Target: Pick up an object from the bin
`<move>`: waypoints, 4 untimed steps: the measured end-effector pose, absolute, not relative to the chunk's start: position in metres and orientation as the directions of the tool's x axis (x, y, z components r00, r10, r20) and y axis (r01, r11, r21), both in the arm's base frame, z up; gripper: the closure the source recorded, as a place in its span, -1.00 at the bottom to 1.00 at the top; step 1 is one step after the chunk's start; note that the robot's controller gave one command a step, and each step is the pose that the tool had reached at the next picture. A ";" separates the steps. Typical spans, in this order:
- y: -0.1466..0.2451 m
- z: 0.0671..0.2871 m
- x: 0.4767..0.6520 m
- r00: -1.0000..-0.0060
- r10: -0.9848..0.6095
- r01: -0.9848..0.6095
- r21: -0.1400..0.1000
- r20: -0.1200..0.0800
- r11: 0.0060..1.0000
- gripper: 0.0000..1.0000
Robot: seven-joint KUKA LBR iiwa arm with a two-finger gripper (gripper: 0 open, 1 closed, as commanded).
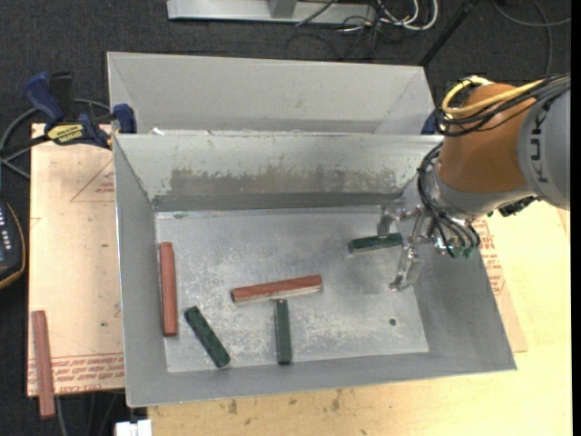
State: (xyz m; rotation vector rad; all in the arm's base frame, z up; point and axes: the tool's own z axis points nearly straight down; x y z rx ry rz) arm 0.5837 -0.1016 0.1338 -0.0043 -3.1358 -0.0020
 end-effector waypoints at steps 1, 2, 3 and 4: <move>-0.070 0.067 0.637 -0.990 -0.144 -0.144 0.002 -0.002 0.990 -1.00; -0.072 0.071 0.638 -0.990 -0.144 -0.144 0.000 -0.004 0.990 1.00; -0.072 0.070 0.637 -0.989 -0.145 -0.145 0.000 -0.004 0.989 -1.00; -0.072 0.071 0.638 -0.989 -0.145 -0.145 -0.001 -0.004 0.989 1.00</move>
Offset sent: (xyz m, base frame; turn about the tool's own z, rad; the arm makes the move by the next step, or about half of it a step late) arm 0.0525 0.0291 -0.0638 -0.1473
